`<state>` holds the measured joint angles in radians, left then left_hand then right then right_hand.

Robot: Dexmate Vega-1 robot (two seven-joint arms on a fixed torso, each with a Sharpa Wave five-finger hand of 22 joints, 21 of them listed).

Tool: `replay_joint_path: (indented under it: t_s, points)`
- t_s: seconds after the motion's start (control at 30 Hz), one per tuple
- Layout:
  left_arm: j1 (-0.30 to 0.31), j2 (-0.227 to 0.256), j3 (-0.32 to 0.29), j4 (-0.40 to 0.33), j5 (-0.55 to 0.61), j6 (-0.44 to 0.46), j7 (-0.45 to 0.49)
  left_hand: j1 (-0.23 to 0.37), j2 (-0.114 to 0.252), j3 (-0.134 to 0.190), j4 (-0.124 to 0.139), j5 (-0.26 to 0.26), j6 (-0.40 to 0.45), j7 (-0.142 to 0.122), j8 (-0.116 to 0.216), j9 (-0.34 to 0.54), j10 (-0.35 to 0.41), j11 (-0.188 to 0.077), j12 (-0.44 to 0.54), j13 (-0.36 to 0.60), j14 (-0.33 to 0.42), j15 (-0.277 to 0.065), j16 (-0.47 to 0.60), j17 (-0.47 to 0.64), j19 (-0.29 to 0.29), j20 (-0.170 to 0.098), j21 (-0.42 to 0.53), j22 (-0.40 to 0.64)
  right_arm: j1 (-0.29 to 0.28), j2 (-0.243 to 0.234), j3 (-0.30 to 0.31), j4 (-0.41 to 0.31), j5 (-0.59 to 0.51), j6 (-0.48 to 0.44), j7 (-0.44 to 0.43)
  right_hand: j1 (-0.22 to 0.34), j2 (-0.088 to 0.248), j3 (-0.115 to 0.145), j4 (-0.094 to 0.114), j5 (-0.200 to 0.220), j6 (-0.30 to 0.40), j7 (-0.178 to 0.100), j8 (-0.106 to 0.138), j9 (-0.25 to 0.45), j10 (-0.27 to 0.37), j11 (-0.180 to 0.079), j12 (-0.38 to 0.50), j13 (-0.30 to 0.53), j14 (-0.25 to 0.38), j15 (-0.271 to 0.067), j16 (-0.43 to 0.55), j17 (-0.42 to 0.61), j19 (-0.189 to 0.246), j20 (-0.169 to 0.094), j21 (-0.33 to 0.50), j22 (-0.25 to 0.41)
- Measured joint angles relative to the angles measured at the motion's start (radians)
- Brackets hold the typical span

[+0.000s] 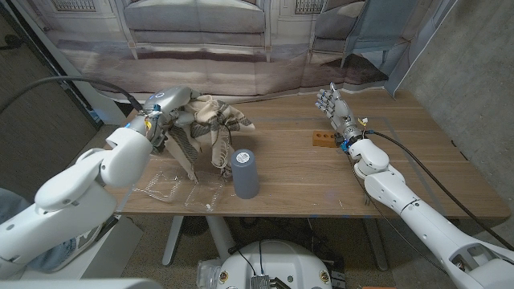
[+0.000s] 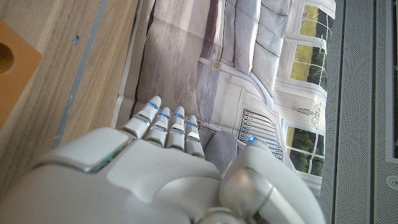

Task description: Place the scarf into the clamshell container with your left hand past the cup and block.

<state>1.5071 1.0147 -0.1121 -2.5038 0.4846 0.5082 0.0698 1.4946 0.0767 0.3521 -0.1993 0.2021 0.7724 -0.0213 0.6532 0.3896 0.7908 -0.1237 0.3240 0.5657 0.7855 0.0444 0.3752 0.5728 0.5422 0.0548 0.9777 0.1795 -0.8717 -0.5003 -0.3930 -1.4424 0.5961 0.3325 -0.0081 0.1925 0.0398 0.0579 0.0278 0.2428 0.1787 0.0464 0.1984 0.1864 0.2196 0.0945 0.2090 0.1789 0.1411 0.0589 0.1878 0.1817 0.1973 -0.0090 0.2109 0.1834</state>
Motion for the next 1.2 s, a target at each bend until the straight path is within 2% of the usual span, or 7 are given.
replay_joint_path:
  t_s: [0.1,0.17,0.23,0.43,0.67,1.17,1.2]
  points:
    - [0.000,0.000,0.000,0.000,0.019,0.000,-0.012,0.000,0.000,0.000,0.000,0.000,0.000,0.000,0.000,-0.001,0.000,0.000,-0.001,0.000,0.000,0.000,0.000,0.001,0.000,0.000,0.006,0.000,0.000,0.000,0.000,0.001,0.000,0.000,0.000,0.000,0.000,0.000,0.000,0.000,0.000,0.000,0.000,0.000,0.000,0.000,0.000,0.000,0.000,0.000,0.000,0.000,0.000,0.000,0.000,0.000]
    - [0.029,-0.025,-0.020,-0.014,0.028,0.000,-0.018,0.000,0.000,0.000,0.000,0.000,0.000,0.000,0.000,-0.001,0.002,0.002,-0.005,0.000,0.000,0.000,0.000,0.005,0.000,0.000,0.007,0.000,0.000,0.001,0.000,0.001,0.000,0.001,0.002,0.000,0.000,0.000,0.000,0.000,0.000,0.000,0.000,0.000,0.000,0.000,0.000,0.000,0.000,0.000,0.000,0.000,0.000,0.000,0.000,0.000]
    - [0.029,-0.025,-0.020,-0.014,0.035,-0.002,-0.022,-0.002,-0.001,0.000,0.000,0.000,0.000,0.000,0.000,0.000,0.004,0.004,-0.007,0.000,0.000,0.000,0.000,0.005,0.000,0.000,0.007,0.000,0.000,0.001,0.000,0.001,0.000,0.001,0.002,0.000,0.000,0.000,0.000,0.000,0.000,0.000,0.000,0.000,0.000,0.000,0.000,0.000,0.000,0.000,0.000,0.000,0.000,0.000,0.000,0.000]
    - [0.088,-0.079,-0.057,-0.042,0.080,-0.016,-0.043,-0.008,-0.003,0.000,0.000,0.000,0.000,0.000,0.007,0.000,0.004,0.004,-0.007,0.002,0.003,-0.004,-0.001,0.007,0.000,0.000,0.014,-0.001,0.003,0.005,-0.004,0.006,0.000,0.005,0.006,0.000,0.000,0.000,0.000,0.000,0.000,0.000,0.000,0.000,0.000,0.000,0.000,0.000,0.000,0.000,0.000,0.000,0.000,0.000,-0.004,0.000]
    - [0.125,-0.129,-0.080,-0.057,0.121,-0.034,-0.062,-0.009,-0.004,0.010,-0.010,0.000,0.007,-0.003,0.007,0.000,0.013,0.002,-0.009,0.004,0.003,-0.004,-0.003,0.008,-0.005,-0.005,0.018,-0.001,0.009,0.010,-0.009,0.013,-0.001,0.006,0.011,0.000,0.000,0.000,0.000,0.000,0.000,0.000,0.000,0.000,0.000,0.000,0.000,0.000,0.000,0.000,0.000,0.000,0.001,0.001,-0.004,0.000]
    - [0.160,-0.200,-0.093,-0.078,0.190,-0.069,-0.099,-0.013,-0.006,0.012,-0.012,0.000,0.012,-0.002,0.013,-0.003,0.022,0.004,-0.013,0.012,0.003,-0.004,-0.009,0.038,-0.005,-0.005,0.029,0.000,0.019,0.011,-0.012,0.016,-0.006,0.011,0.019,0.000,0.000,0.000,0.000,0.000,0.000,0.000,0.000,0.000,0.000,0.000,0.000,0.000,0.000,0.000,0.000,0.000,0.004,0.004,-0.004,0.000]
    - [0.164,-0.216,-0.095,-0.078,0.192,-0.071,-0.102,-0.015,-0.007,0.012,-0.012,0.000,0.012,-0.002,0.013,-0.003,0.025,0.007,-0.013,0.012,0.003,-0.004,-0.009,0.038,-0.005,-0.005,0.029,0.000,0.019,0.011,-0.012,0.016,-0.006,0.011,0.019,0.000,0.000,0.000,0.000,0.000,0.000,0.000,0.000,0.000,0.000,0.000,0.000,0.000,0.000,0.000,0.000,0.000,0.004,0.004,-0.004,0.000]
